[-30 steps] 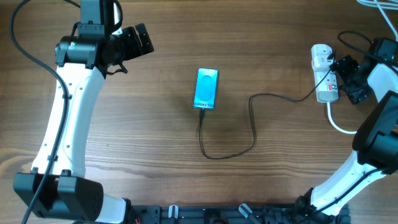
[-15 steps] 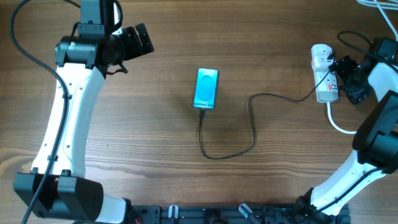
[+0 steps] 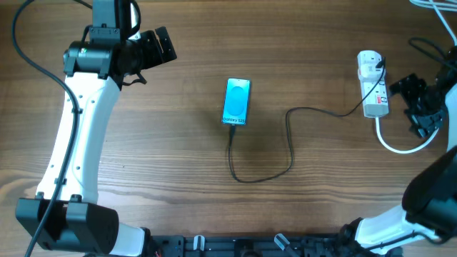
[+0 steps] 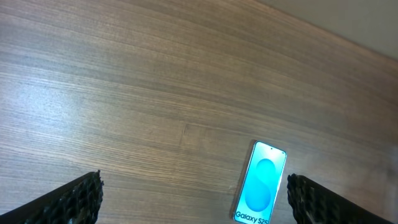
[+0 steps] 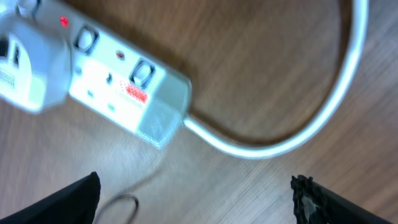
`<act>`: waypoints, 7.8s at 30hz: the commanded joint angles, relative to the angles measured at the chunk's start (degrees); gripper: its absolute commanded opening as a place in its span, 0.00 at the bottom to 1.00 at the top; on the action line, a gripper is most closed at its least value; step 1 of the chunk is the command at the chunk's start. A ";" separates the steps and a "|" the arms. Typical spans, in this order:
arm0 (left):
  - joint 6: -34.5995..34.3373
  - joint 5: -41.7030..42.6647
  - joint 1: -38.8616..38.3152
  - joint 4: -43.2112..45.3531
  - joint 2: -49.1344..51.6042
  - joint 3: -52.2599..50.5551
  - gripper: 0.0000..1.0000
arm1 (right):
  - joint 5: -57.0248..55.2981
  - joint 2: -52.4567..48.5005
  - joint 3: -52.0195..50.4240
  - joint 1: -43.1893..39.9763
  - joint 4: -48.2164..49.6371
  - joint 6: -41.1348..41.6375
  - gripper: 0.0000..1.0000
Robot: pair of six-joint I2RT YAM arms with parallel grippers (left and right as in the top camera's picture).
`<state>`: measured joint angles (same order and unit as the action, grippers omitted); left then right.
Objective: Plug charger to phone and switch on socket
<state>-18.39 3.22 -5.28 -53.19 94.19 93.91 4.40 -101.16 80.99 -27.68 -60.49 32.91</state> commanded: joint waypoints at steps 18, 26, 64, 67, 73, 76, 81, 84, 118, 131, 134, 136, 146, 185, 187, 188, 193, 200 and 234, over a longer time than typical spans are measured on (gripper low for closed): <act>-0.50 -0.74 0.31 0.15 0.31 -0.26 1.00 | 9.25 44.68 -24.33 10.58 1.29 -2.80 1.00; -0.50 -0.74 0.31 0.15 0.31 -0.26 1.00 | 11.17 42.51 -24.35 10.58 -1.38 -2.71 1.00; -0.50 -0.74 0.31 0.15 0.31 -0.26 1.00 | 10.51 61.40 -44.59 29.88 38.34 -10.27 1.00; -0.50 -0.74 0.31 0.15 0.31 -0.26 1.00 | 10.73 67.56 -49.59 29.88 41.62 -10.23 1.00; -0.50 -0.74 0.31 0.15 0.31 -0.26 1.00 | 9.18 77.33 -51.60 29.88 39.65 -10.25 1.00; -0.50 -0.74 0.31 0.15 0.31 -0.26 1.00 | 9.22 79.71 -51.63 29.88 39.69 -10.21 1.00; -0.50 -0.74 0.31 0.15 0.31 -0.26 1.00 | 9.25 84.21 -52.04 29.88 40.02 -10.19 1.00; -0.50 -0.74 0.31 0.15 0.31 -0.26 1.00 | 9.68 86.73 -53.35 29.88 41.59 -10.32 1.00; -0.50 -0.74 0.31 0.15 0.31 -0.26 1.00 | 9.60 100.98 -74.49 29.88 71.69 -18.67 1.00; -0.50 -0.74 0.31 0.15 0.31 -0.26 1.00 | 6.21 101.00 -80.74 29.88 82.20 -22.49 1.00; -0.50 -0.74 0.31 0.15 0.31 -0.26 1.00 | 3.13 101.00 -80.74 29.88 82.49 -22.51 1.00; -0.50 -0.74 0.31 0.15 0.31 -0.26 1.00 | 3.34 101.02 -80.74 29.88 81.83 -24.94 1.00; -0.50 -0.74 0.31 0.15 0.31 -0.26 1.00 | 3.30 101.02 -80.74 29.88 74.99 -34.49 1.00; -0.50 -0.74 0.31 0.15 0.31 -0.26 1.00 | -1.40 101.00 -80.70 29.86 60.33 -34.86 1.00; -0.50 -0.74 0.31 0.15 0.31 -0.26 1.00 | -1.40 101.00 -80.70 29.86 60.35 -34.84 1.00; -0.50 -0.74 0.31 0.13 0.31 -0.26 1.00 | -1.36 101.00 -80.70 29.86 60.35 -34.77 1.00; -0.50 -0.74 0.31 0.15 0.31 -0.26 1.00 | -1.31 101.00 -80.70 29.86 60.41 -34.27 1.00; -0.50 -0.74 0.31 0.15 0.31 -0.26 1.00 | -0.96 100.96 -80.70 29.88 60.46 -34.29 1.00; -0.07 -0.76 0.31 -0.57 0.31 -0.26 1.00 | -0.96 100.74 -80.70 29.86 60.48 -34.27 1.00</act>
<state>-18.37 2.98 -5.28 -53.23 94.19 93.91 3.97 -0.84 0.36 1.96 -0.08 -2.37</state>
